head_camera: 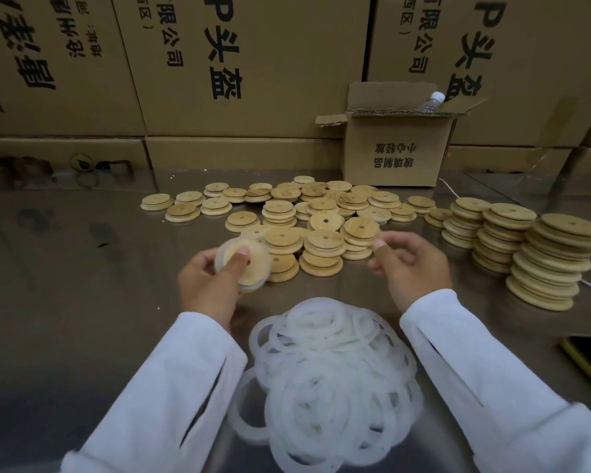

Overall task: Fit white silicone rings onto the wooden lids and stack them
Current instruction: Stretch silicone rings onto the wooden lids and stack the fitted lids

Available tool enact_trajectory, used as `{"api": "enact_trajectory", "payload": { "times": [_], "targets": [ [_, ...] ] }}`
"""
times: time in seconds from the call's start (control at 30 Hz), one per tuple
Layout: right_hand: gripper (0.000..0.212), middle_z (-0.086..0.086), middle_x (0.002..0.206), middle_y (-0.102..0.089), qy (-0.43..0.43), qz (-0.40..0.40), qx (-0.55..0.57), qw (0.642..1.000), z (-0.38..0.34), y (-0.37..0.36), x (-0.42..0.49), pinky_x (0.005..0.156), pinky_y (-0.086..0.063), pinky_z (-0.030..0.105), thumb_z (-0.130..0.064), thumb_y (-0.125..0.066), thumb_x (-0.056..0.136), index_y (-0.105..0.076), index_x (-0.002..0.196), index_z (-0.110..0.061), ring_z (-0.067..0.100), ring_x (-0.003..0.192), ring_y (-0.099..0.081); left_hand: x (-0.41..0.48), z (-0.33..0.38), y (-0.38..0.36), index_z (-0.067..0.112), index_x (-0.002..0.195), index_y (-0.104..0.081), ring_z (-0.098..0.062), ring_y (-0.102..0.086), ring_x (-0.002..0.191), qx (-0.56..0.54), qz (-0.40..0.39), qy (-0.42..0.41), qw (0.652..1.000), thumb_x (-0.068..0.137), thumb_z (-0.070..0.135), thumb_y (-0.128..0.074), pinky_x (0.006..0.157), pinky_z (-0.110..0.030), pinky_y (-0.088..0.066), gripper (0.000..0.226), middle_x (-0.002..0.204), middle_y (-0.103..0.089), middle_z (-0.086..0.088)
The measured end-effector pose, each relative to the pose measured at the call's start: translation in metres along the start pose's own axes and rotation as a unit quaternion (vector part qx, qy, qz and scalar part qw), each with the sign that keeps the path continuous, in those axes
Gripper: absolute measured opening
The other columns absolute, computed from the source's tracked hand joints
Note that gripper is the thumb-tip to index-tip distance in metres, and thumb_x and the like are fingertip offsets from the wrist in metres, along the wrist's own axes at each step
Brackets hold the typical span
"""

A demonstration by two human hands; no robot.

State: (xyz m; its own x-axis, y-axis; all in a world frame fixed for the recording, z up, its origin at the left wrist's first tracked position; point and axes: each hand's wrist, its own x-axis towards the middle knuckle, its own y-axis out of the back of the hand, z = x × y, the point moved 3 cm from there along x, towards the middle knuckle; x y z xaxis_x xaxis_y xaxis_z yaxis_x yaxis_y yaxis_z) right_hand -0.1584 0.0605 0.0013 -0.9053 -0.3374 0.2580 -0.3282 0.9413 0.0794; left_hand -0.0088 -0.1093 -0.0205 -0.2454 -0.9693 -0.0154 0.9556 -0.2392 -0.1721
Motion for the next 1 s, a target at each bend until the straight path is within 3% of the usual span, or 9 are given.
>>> {"api": "enact_trajectory", "payload": {
  "times": [0.1,0.17,0.37,0.5,0.67,0.83,0.9,1.0],
  "targets": [
    [0.009,-0.002,0.063,-0.064,-0.021,0.026,-0.039,0.999,0.014,0.011,0.01,0.058,-0.041,0.022,-0.018,-0.058,0.088,-0.063,0.095,-0.019,0.013,0.064,-0.06,0.008,0.004,0.016,0.009,0.1,-0.064,-0.008,-0.054,0.066,0.076,0.091,-0.062,0.991,0.078,0.017,-0.071,0.068,-0.024,-0.045,0.024,0.08,-0.059,0.0],
    [0.008,0.0,0.065,-0.064,-0.043,0.031,-0.045,0.998,0.022,0.015,0.014,0.058,-0.041,0.023,-0.017,-0.057,0.088,-0.064,0.094,-0.019,0.015,0.066,-0.06,0.012,0.004,0.023,0.01,0.101,-0.064,-0.01,-0.053,0.064,0.106,0.116,-0.081,0.984,0.078,0.016,-0.071,0.064,-0.023,-0.04,0.025,0.08,-0.058,-0.001],
    [0.011,0.002,0.067,-0.065,-0.044,-0.005,-0.081,0.996,0.032,0.01,0.019,0.067,-0.046,0.029,-0.015,-0.06,0.086,-0.061,0.082,-0.026,0.021,0.069,-0.061,0.031,0.004,0.043,0.012,0.103,-0.062,-0.031,-0.058,0.093,0.211,0.145,-0.073,0.964,0.078,0.019,-0.07,0.083,-0.035,-0.046,0.027,0.1,-0.063,-0.008],
    [0.009,0.002,0.071,-0.066,-0.046,-0.012,-0.088,0.995,0.035,0.01,0.018,0.058,-0.042,0.025,-0.017,-0.06,0.086,-0.061,0.085,-0.026,0.018,0.071,-0.062,0.041,0.006,0.058,0.015,0.101,-0.065,-0.04,-0.052,0.106,0.349,0.144,-0.068,0.924,0.081,0.033,-0.065,0.097,-0.047,-0.04,0.027,0.108,-0.064,-0.015],
    [0.008,0.002,0.073,-0.067,-0.054,-0.03,-0.105,0.993,0.035,0.008,0.018,0.061,-0.044,0.025,-0.018,-0.06,0.086,-0.061,0.085,-0.026,0.017,0.071,-0.063,0.044,0.009,0.065,0.011,0.105,-0.067,-0.043,-0.036,0.114,0.502,0.149,0.002,0.852,0.084,0.049,-0.056,0.096,-0.046,-0.029,0.044,0.118,-0.05,-0.025],
    [0.01,0.003,0.08,-0.067,-0.062,-0.061,-0.122,0.989,0.036,0.005,0.019,0.073,-0.048,0.031,-0.02,-0.061,0.085,-0.06,0.084,-0.03,0.019,0.079,-0.063,0.046,0.006,0.06,-0.001,0.112,-0.058,-0.043,-0.033,0.119,0.552,0.121,0.028,0.825,0.088,0.051,-0.049,0.1,-0.046,-0.026,0.057,0.127,-0.042,-0.027],
    [0.012,0.005,0.08,-0.067,-0.062,-0.066,-0.122,0.988,0.036,0.003,0.019,0.08,-0.049,0.034,-0.019,-0.062,0.084,-0.059,0.082,-0.03,0.021,0.079,-0.063,0.044,0.009,0.057,-0.004,0.118,-0.053,-0.043,-0.033,0.121,0.546,0.127,0.004,0.828,0.089,0.048,-0.048,0.101,-0.048,-0.027,0.059,0.128,-0.041,-0.028],
    [0.01,0.008,0.08,-0.067,-0.06,-0.074,-0.114,0.989,0.034,-0.001,0.02,0.08,-0.048,0.033,-0.016,-0.061,0.084,-0.062,0.087,-0.025,0.024,0.079,-0.063,0.028,0.021,0.034,0.005,0.121,-0.052,-0.035,-0.047,0.113,0.426,0.083,-0.149,0.888,0.09,0.033,-0.054,0.098,-0.042,-0.035,0.042,0.128,-0.046,-0.02]
  ]
}}
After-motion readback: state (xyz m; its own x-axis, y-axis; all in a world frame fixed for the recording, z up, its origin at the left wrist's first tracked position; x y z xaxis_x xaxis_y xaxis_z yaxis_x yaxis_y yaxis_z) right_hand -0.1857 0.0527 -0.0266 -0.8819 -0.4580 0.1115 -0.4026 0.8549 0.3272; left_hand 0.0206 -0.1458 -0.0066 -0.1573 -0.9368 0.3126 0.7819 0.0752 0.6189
